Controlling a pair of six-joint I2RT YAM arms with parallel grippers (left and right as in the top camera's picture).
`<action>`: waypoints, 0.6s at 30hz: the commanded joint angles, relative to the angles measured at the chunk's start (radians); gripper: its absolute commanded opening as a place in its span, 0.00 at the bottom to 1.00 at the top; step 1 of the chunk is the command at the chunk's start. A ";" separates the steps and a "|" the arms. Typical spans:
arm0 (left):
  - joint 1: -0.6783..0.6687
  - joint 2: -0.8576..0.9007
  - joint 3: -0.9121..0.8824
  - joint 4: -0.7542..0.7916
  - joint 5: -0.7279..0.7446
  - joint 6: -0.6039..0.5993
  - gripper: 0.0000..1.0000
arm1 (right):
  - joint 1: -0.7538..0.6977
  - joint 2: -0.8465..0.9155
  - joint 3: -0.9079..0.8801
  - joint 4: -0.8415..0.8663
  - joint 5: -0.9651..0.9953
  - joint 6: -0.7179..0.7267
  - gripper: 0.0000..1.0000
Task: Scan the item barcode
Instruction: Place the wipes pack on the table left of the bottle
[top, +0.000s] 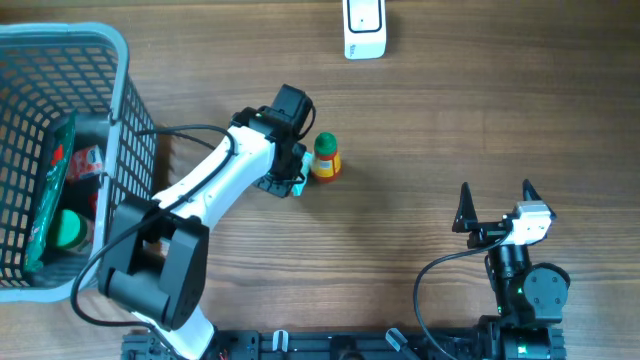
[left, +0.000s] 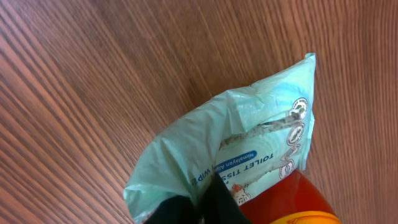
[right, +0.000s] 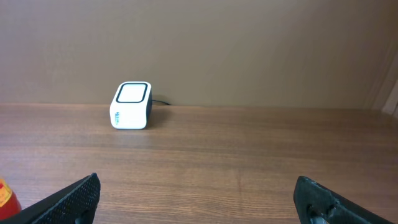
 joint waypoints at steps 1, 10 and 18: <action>-0.007 -0.008 0.008 0.002 -0.017 -0.045 0.32 | 0.003 -0.002 -0.001 0.002 0.013 -0.014 1.00; -0.007 -0.144 0.009 -0.011 -0.064 -0.032 0.69 | 0.003 -0.002 -0.001 0.002 0.013 -0.014 1.00; 0.000 -0.507 0.011 -0.024 -0.352 0.157 0.76 | 0.003 -0.002 -0.001 0.002 0.013 -0.014 1.00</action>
